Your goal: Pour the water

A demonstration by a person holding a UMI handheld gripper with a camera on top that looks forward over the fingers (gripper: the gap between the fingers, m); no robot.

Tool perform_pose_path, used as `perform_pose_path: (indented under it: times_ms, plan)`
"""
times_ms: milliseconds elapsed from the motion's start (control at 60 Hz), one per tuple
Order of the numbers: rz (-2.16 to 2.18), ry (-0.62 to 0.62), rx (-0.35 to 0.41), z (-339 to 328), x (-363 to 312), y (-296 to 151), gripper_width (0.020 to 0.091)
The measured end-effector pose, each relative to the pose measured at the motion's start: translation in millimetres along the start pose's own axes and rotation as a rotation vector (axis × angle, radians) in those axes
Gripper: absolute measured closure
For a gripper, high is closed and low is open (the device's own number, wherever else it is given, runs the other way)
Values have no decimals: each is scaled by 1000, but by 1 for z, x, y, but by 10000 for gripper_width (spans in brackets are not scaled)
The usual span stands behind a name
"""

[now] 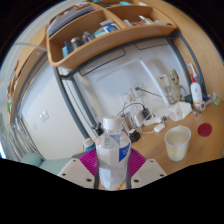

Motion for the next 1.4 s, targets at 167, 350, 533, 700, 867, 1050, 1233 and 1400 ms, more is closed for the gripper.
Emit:
perform_pose_path:
  times_ms: [167, 350, 533, 700, 867, 1050, 1233, 1400]
  plan:
    - [450, -31, 27, 19, 29, -21, 738]
    - [884, -11, 64, 27, 61, -34, 740]
    - [1096, 10, 86, 26, 80, -47, 732]
    - [1313, -14, 118, 27, 88, -60, 730]
    - [1513, -6, 148, 27, 98, -61, 731]
    - [1573, 31, 116, 26, 102, -52, 730]
    - [1535, 47, 103, 22, 104, -55, 731]
    - [1196, 2, 114, 11, 98, -108, 729]
Point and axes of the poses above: the point between the fingertips, and its own axes, seen from behind it with the camera up: x to the right, y down, z forward, the way the camera looks, the point moved 5 cm from there along -z, backward, against the way the camera looks, and after that the axes turned 10 degrees about -y, right-handed, at the moved point
